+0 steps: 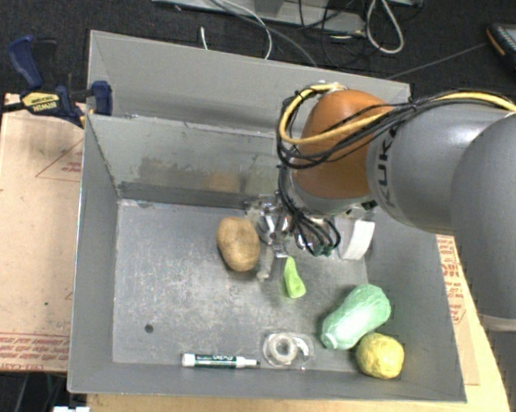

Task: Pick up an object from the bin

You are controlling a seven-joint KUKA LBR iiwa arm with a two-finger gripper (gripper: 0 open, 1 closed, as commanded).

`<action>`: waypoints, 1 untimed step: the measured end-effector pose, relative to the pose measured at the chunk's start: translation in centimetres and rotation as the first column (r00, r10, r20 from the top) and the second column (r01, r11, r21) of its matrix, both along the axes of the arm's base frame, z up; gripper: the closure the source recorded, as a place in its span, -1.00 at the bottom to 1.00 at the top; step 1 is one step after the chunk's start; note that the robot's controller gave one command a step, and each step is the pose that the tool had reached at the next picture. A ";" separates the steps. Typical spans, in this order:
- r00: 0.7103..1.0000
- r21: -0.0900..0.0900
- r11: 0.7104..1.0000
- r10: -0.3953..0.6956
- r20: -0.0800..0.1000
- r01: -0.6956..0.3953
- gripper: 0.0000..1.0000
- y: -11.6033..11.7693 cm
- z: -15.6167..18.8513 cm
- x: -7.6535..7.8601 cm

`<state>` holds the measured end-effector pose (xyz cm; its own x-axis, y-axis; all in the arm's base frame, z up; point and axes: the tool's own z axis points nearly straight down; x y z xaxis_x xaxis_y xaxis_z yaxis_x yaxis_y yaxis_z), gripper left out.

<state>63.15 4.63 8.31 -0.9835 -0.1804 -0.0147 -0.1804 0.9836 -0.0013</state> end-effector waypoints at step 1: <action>0.942 -0.005 0.942 0.334 0.004 -0.334 -1.00 2.3 -0.8 -0.3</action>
Offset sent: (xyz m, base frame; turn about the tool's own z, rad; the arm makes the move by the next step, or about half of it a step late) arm 0.0001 0.1026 -0.0122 -0.3286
